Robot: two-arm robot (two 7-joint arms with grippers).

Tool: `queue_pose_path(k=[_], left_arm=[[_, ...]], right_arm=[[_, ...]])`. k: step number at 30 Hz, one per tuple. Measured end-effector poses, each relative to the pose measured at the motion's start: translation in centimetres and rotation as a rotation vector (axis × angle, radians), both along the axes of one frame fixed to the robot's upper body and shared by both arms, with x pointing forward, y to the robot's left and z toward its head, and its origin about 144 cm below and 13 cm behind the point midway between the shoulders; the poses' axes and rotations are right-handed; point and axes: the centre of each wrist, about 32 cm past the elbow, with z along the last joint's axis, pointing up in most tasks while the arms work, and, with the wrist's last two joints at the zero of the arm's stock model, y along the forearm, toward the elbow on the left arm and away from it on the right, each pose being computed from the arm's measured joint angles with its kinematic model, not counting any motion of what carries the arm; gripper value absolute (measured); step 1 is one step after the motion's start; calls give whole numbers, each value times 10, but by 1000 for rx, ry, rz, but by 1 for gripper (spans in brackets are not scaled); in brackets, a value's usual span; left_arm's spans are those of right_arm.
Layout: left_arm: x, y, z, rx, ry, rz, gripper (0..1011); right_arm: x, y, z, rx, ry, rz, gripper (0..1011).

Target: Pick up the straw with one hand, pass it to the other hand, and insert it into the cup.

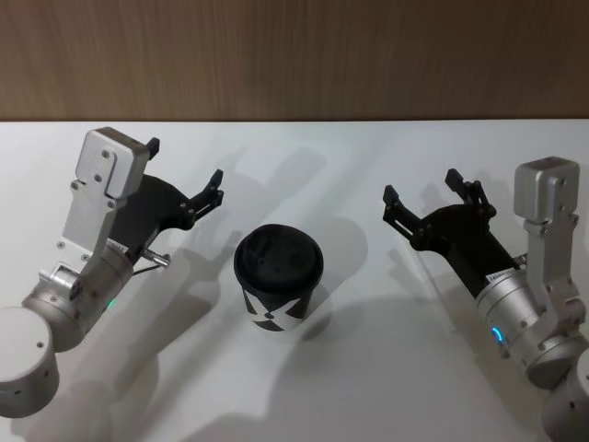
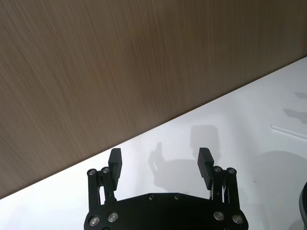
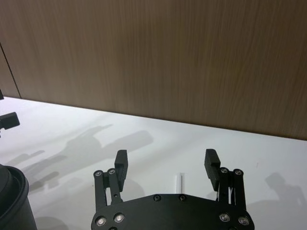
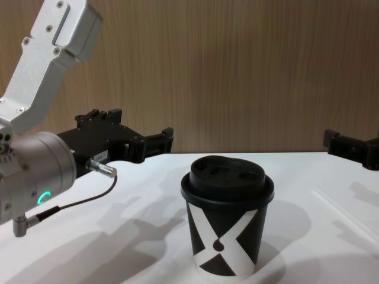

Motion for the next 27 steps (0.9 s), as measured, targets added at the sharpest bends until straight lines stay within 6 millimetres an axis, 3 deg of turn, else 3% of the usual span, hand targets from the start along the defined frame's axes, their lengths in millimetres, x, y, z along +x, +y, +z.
queue_pose_path(k=[27], left_arm=[[0, 0, 0, 0, 0, 0, 1001]], right_arm=[[0, 0, 0, 0, 0, 0, 1001]])
